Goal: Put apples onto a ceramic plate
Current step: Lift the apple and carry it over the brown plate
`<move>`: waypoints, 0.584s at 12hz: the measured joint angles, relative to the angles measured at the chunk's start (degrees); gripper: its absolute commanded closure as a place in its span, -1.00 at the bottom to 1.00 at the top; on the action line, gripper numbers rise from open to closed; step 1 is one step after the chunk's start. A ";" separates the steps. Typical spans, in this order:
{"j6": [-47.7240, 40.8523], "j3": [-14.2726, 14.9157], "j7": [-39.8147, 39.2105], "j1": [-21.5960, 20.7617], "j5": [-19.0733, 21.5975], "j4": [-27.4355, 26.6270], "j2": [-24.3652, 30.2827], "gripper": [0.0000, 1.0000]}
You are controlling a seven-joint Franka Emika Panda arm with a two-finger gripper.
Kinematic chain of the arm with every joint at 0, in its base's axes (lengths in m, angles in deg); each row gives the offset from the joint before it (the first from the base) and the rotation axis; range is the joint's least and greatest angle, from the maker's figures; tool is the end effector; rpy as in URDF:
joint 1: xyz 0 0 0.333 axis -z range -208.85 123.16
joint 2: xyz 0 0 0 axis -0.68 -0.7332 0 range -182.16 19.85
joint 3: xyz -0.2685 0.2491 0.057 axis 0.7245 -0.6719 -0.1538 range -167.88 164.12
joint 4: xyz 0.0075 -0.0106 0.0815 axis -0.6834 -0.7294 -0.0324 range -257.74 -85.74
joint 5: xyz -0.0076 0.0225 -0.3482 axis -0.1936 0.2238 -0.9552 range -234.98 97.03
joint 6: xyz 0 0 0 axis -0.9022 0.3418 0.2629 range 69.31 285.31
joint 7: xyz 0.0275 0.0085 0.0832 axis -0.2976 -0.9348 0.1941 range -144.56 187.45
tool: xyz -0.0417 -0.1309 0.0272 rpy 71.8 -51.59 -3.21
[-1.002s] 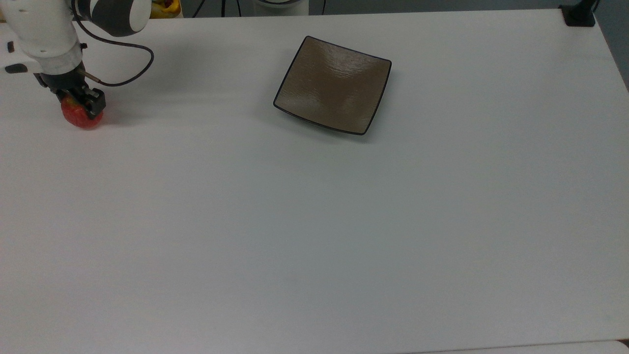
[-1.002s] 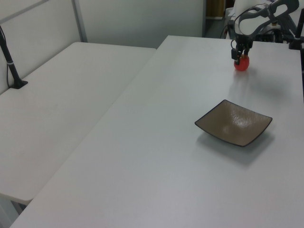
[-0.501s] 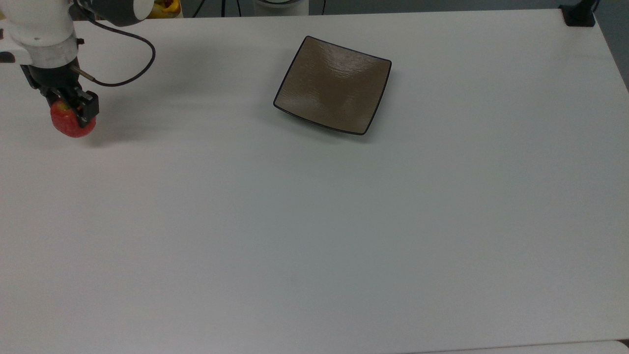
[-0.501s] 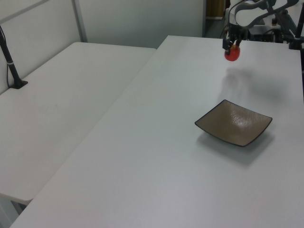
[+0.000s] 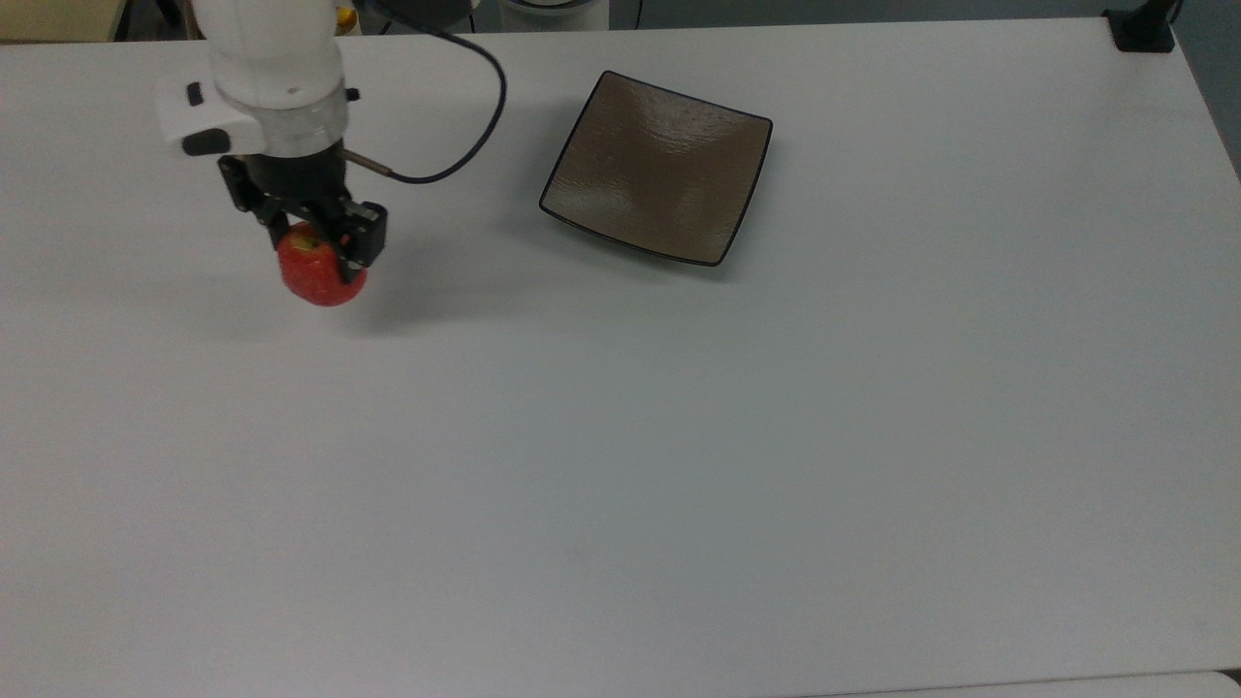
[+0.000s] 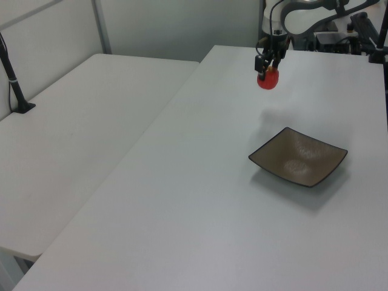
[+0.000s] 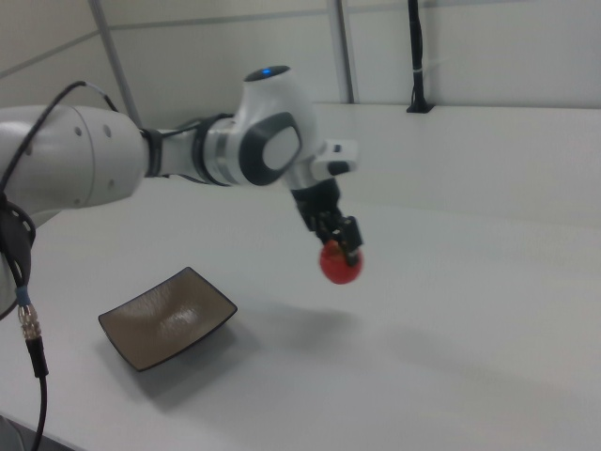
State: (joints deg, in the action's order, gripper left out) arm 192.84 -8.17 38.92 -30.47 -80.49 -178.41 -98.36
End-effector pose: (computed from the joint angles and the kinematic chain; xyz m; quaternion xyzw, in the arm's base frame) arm 0.6344 -0.0896 0.4774 0.9815 -0.1601 0.0833 0.0646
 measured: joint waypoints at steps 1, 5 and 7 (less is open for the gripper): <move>-3.39 -1.34 0.06 -1.18 0.24 0.00 0.78 -0.17; -15.85 -5.11 0.09 -7.58 2.70 -0.59 5.03 -0.20; -18.38 -5.81 0.09 -11.35 4.01 -2.90 7.62 -0.20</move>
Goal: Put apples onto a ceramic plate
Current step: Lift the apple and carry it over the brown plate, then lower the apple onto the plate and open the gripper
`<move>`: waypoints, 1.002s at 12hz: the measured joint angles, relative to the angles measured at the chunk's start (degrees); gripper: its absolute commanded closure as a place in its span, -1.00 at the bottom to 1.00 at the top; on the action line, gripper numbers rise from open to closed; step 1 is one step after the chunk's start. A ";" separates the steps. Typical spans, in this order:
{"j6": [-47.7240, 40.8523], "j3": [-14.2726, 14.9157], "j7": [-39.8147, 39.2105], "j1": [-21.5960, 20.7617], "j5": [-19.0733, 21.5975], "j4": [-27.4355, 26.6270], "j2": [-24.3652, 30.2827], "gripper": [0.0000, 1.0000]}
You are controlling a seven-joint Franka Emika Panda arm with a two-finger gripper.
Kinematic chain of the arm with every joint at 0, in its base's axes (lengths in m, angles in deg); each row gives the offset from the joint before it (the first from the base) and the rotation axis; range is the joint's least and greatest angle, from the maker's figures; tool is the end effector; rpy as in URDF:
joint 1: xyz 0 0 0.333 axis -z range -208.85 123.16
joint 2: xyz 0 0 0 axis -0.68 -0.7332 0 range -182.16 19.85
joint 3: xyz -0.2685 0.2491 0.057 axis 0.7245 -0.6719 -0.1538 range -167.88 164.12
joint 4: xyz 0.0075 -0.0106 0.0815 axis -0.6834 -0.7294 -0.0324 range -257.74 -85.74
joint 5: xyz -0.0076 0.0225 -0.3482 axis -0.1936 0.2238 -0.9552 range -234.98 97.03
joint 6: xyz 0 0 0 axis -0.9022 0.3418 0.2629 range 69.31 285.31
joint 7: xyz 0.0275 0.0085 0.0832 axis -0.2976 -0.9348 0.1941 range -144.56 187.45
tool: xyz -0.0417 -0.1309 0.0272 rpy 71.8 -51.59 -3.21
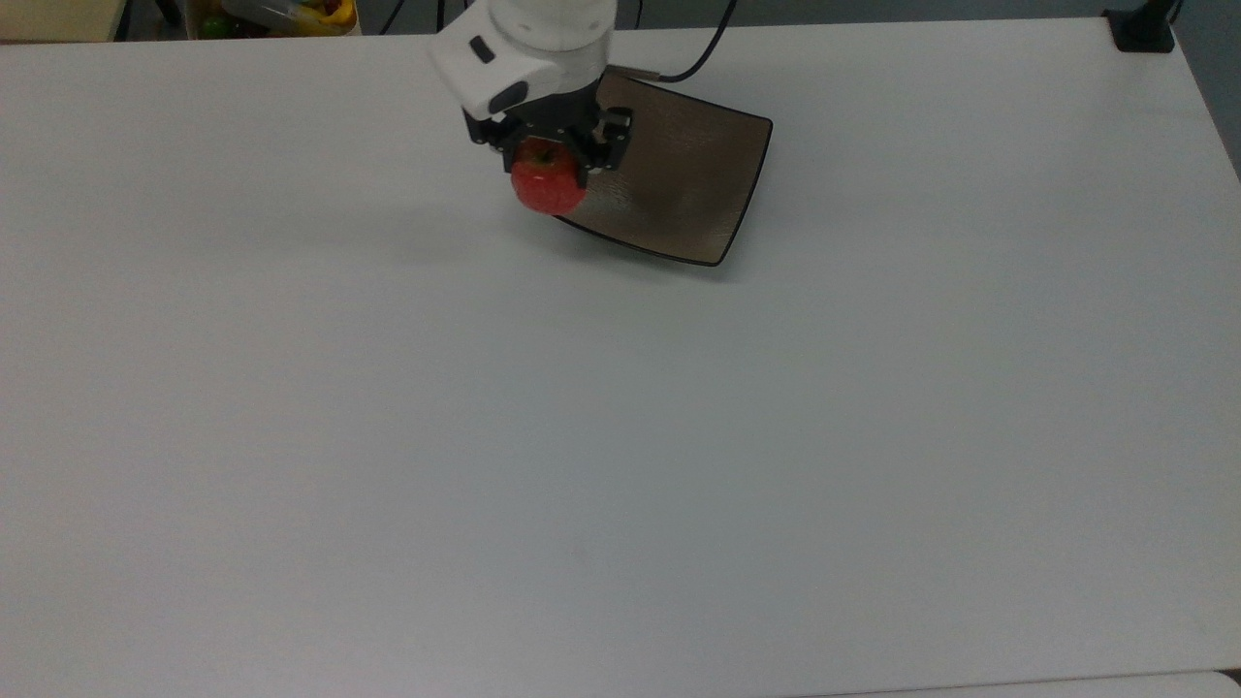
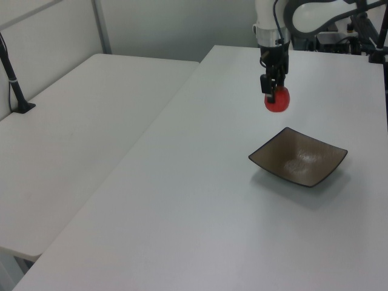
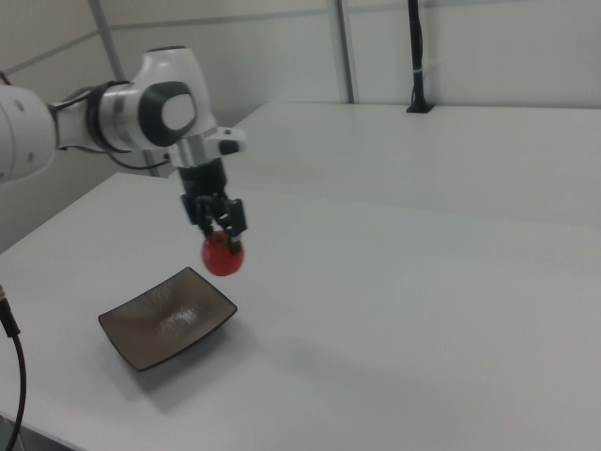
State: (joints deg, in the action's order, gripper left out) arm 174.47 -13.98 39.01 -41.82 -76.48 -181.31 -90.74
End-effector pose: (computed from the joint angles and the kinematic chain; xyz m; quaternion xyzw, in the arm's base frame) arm 0.5594 0.0865 0.5065 0.9974 -0.0386 -0.0289 0.0541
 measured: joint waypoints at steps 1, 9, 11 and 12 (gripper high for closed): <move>-0.32 -0.09 0.00 -1.96 0.29 -1.73 1.38 -0.20; -0.36 -0.24 0.00 -13.35 0.34 -10.53 1.54 -0.20; 0.76 -0.24 0.00 -13.86 0.19 -10.57 -0.54 -0.31; 1.95 -0.21 0.00 -13.86 0.10 -10.58 -1.38 -0.68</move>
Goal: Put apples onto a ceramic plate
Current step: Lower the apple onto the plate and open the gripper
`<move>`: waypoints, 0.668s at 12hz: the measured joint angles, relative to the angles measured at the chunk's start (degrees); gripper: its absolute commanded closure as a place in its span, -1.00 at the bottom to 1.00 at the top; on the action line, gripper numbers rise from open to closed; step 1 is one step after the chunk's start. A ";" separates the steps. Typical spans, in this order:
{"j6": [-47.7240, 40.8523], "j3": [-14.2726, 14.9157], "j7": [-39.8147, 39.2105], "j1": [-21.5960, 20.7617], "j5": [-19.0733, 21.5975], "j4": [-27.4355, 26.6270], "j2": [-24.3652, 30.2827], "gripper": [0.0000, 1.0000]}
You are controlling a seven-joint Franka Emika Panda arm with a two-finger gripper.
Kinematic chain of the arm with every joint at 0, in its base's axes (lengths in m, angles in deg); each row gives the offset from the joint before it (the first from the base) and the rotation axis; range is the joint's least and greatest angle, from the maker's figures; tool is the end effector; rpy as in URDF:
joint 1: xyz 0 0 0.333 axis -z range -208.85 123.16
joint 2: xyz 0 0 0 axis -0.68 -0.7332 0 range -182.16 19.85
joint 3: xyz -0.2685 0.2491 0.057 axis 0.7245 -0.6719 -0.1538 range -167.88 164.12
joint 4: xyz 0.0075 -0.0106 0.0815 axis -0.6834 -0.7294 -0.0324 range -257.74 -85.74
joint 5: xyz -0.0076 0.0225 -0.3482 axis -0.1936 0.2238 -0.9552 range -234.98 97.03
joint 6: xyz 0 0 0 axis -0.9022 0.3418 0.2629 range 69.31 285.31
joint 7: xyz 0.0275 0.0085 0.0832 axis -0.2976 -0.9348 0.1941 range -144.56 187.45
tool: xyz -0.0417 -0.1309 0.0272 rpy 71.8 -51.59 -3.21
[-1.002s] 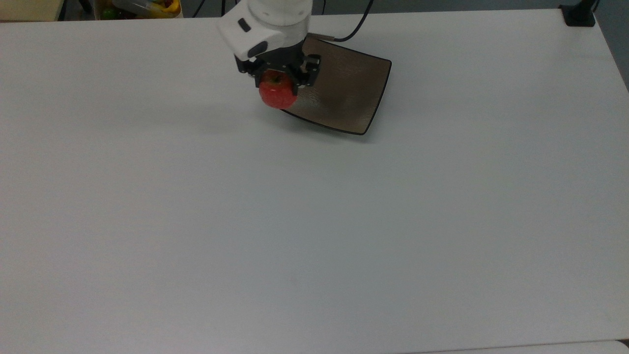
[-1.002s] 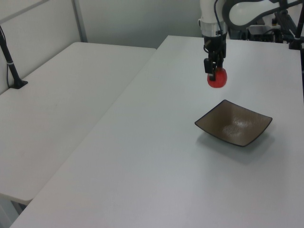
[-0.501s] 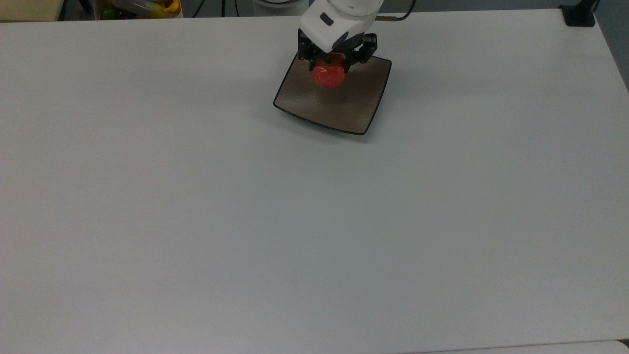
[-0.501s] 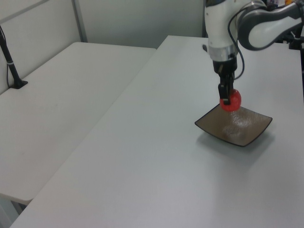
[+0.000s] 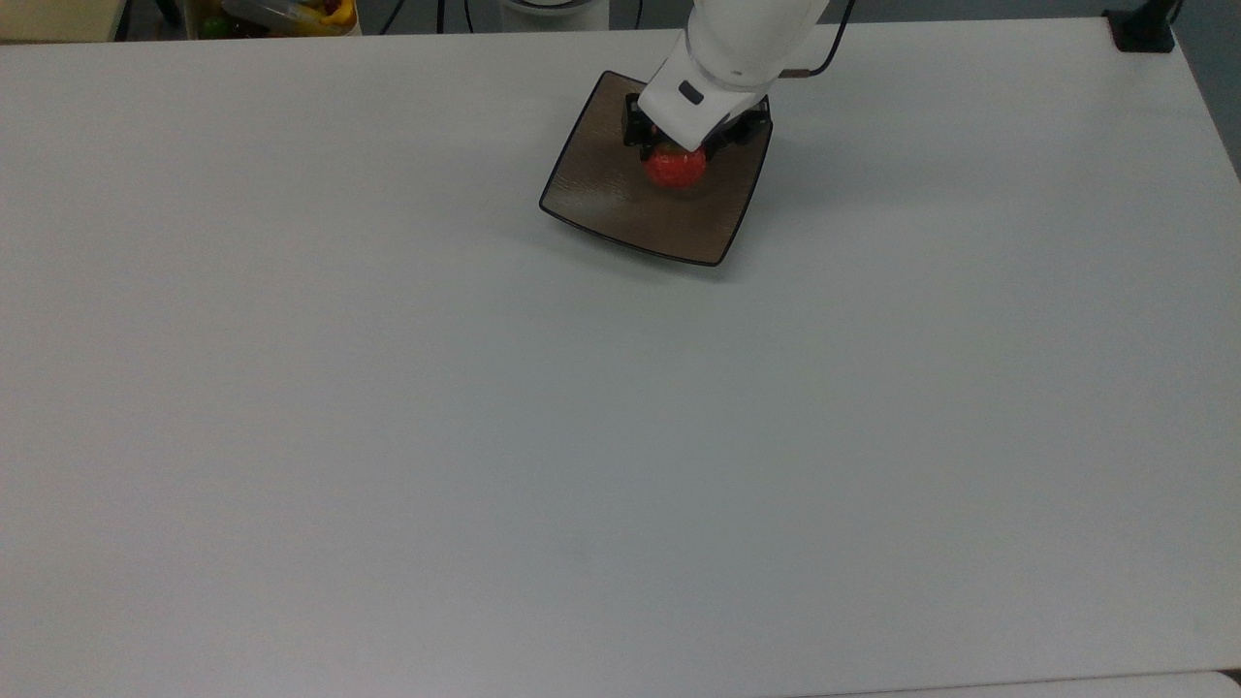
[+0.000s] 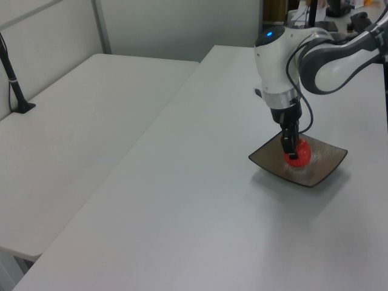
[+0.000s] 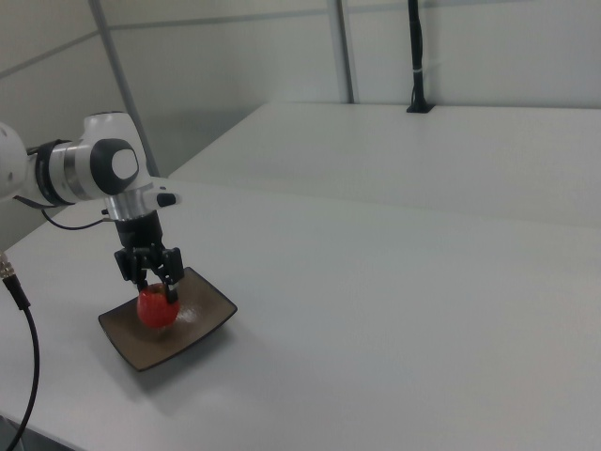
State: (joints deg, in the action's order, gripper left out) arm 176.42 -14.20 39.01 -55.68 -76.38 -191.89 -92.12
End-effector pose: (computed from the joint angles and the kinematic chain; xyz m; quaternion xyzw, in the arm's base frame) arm 0.4911 0.2088 0.4209 0.9868 0.0919 -0.1048 0.0827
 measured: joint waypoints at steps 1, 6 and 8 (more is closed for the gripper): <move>0.85 0.08 0.00 0.02 -0.48 0.00 -0.76 -1.00; 1.24 0.28 0.00 0.18 -0.89 0.40 -1.13 -1.00; 1.24 0.29 0.00 0.52 -0.92 0.55 -0.97 -1.00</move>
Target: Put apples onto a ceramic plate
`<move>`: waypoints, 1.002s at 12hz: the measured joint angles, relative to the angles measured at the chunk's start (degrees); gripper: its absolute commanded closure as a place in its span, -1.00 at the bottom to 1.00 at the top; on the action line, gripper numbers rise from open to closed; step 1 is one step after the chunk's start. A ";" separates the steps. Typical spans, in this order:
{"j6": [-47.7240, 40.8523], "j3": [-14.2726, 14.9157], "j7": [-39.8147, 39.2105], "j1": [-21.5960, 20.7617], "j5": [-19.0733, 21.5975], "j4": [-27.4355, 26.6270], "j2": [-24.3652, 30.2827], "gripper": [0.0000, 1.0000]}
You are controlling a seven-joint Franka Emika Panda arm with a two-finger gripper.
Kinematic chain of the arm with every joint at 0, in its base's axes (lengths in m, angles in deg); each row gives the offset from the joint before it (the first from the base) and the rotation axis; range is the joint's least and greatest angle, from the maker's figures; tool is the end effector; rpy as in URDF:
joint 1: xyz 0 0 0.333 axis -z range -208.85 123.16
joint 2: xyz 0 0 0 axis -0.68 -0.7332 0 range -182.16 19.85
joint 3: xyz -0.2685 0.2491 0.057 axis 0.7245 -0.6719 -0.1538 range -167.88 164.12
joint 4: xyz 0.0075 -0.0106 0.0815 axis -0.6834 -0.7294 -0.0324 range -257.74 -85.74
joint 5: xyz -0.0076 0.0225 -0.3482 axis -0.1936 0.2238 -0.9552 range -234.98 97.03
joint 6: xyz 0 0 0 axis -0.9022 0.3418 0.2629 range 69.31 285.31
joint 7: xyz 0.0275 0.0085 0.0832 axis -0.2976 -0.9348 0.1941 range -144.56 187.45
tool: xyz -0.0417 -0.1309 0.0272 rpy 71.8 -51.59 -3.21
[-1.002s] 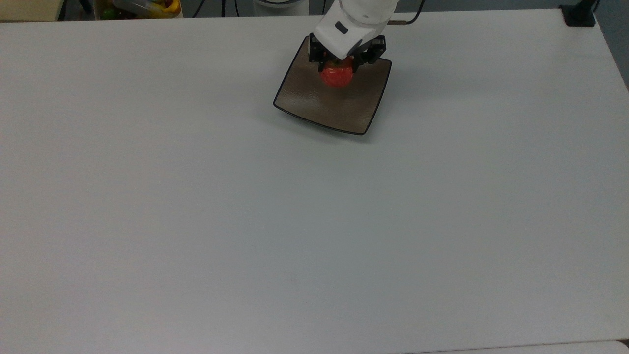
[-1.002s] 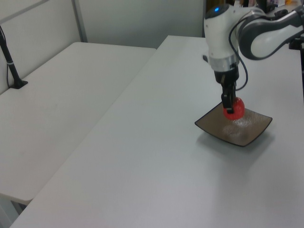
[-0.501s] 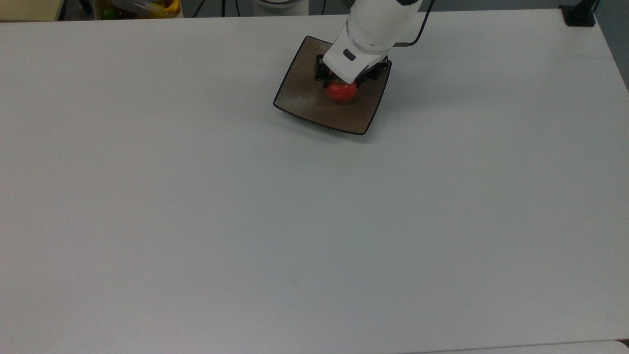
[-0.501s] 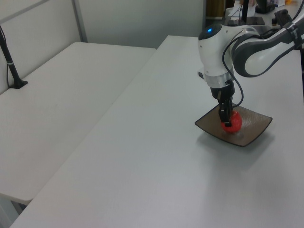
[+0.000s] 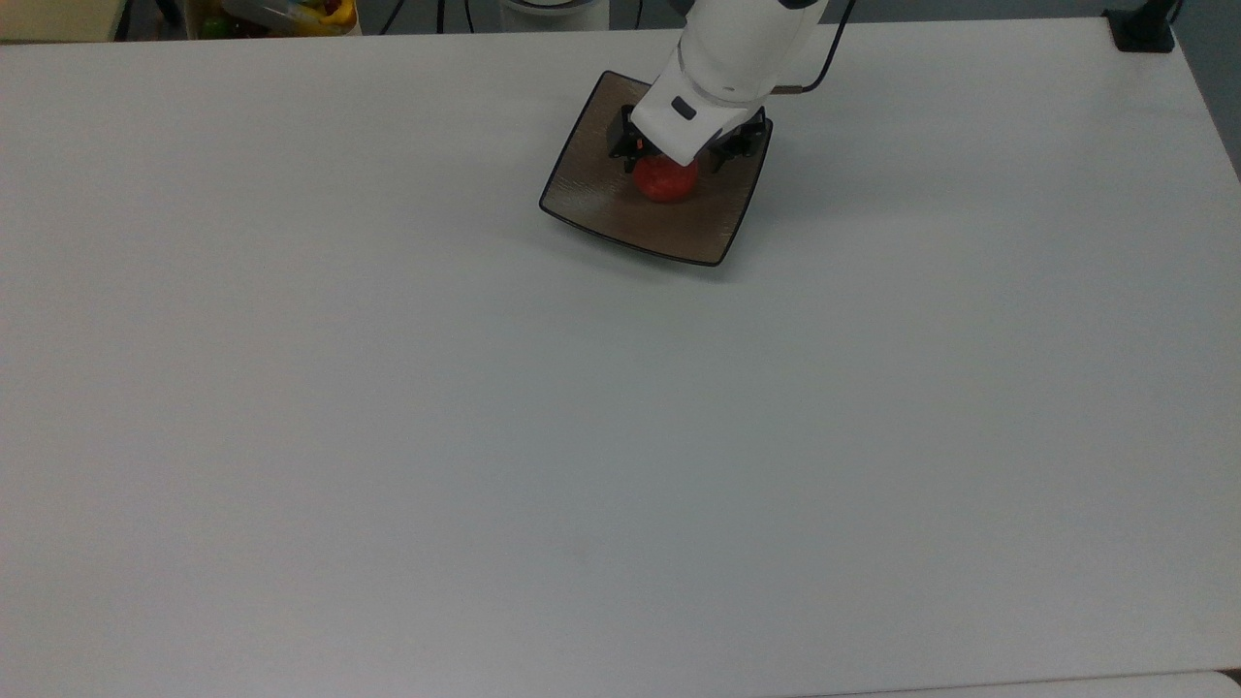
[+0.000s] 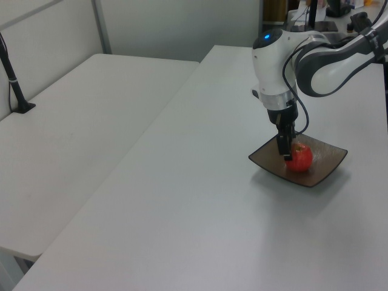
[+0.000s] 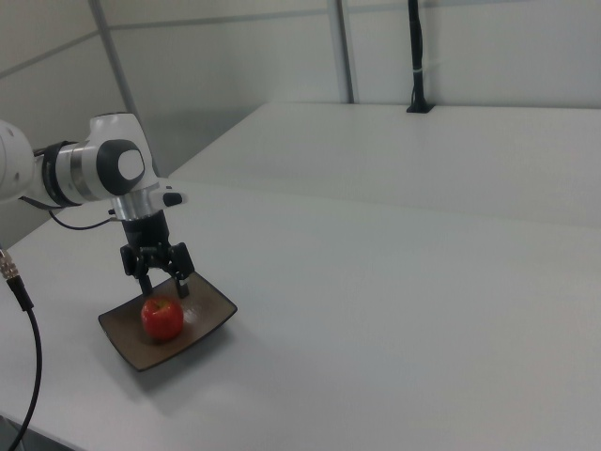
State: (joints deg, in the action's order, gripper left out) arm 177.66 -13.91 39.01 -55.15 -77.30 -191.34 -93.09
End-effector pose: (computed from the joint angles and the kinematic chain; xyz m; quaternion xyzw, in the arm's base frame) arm 0.5016 0.2032 0.4168 0.9877 0.0888 -0.0965 0.0846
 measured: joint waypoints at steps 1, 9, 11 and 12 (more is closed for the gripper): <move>0.00 0.03 -0.01 0.57 -0.04 0.15 0.28 -1.00; 5.81 6.23 0.69 9.36 0.40 5.59 8.52 -1.00; 5.80 9.31 0.62 10.81 3.18 5.37 12.69 -1.00; 5.42 10.92 0.31 11.23 4.22 4.97 14.41 -1.00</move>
State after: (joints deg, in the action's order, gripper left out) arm 183.08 -2.99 39.32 -43.92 -73.08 -186.37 -78.68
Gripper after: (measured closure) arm 0.000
